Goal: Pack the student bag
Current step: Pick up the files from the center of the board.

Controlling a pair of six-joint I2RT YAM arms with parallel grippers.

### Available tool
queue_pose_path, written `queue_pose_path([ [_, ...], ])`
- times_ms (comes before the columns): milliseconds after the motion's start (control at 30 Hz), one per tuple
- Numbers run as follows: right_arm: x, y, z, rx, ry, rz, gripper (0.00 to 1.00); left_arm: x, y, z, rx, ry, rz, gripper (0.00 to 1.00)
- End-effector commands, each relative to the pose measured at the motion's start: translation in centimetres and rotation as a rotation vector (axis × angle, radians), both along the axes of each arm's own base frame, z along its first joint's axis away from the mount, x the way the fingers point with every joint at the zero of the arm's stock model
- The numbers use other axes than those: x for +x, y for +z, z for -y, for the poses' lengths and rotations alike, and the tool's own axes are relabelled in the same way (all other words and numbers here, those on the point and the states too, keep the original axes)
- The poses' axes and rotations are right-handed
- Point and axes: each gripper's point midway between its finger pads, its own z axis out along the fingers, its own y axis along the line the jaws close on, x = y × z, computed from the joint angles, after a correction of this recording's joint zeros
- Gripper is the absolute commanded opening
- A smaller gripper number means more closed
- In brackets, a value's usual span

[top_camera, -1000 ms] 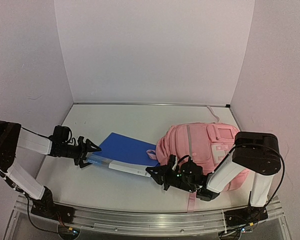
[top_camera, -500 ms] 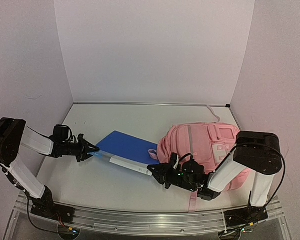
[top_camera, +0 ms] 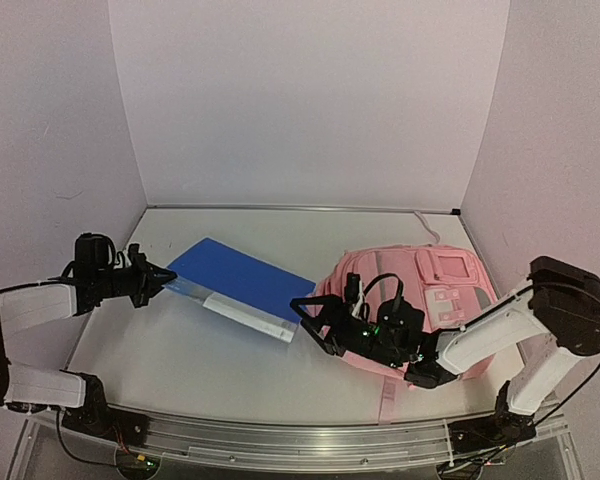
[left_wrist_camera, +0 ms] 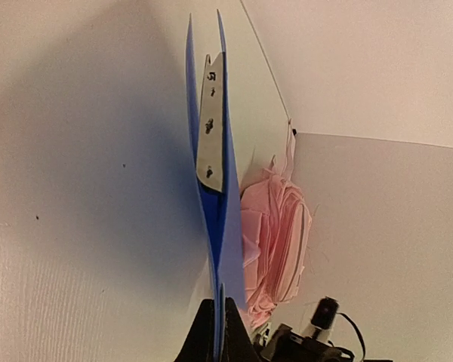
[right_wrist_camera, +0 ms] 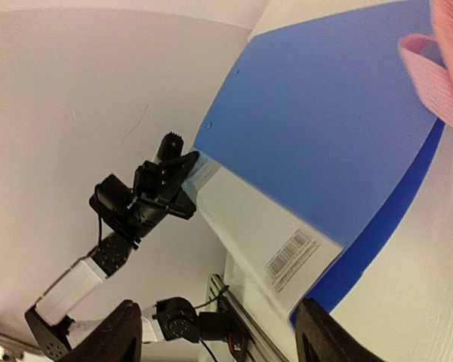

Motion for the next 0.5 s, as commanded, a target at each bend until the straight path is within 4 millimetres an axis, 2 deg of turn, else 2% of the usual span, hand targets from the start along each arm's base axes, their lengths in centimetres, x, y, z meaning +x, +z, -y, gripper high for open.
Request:
queue_pose_path([
  [0,1.5,8.0,1.0,-0.116,-0.079,0.278,0.85,1.1,3.8,-3.6,0.103,0.108,0.108,0.00],
  [100,2.7,8.8,2.7,-0.328,-0.143,0.337,0.96,1.2,5.5,-5.1,0.107,0.129,0.133,0.00],
  [167,4.0,9.2,3.8,-0.459,-0.173,0.365,0.98,1.3,6.5,-5.7,0.107,0.133,0.149,0.00],
  [300,6.7,5.3,7.2,-0.792,-0.176,0.295,0.98,1.6,8.3,-5.7,0.094,0.114,0.189,0.00],
  [367,7.2,3.3,8.9,-0.953,-0.174,0.269,0.98,1.7,9.4,-5.5,0.092,0.100,0.225,0.00],
  [467,7.3,1.4,10.2,-1.149,-0.125,0.274,0.98,1.5,10.7,-5.2,0.088,0.081,0.269,0.00],
])
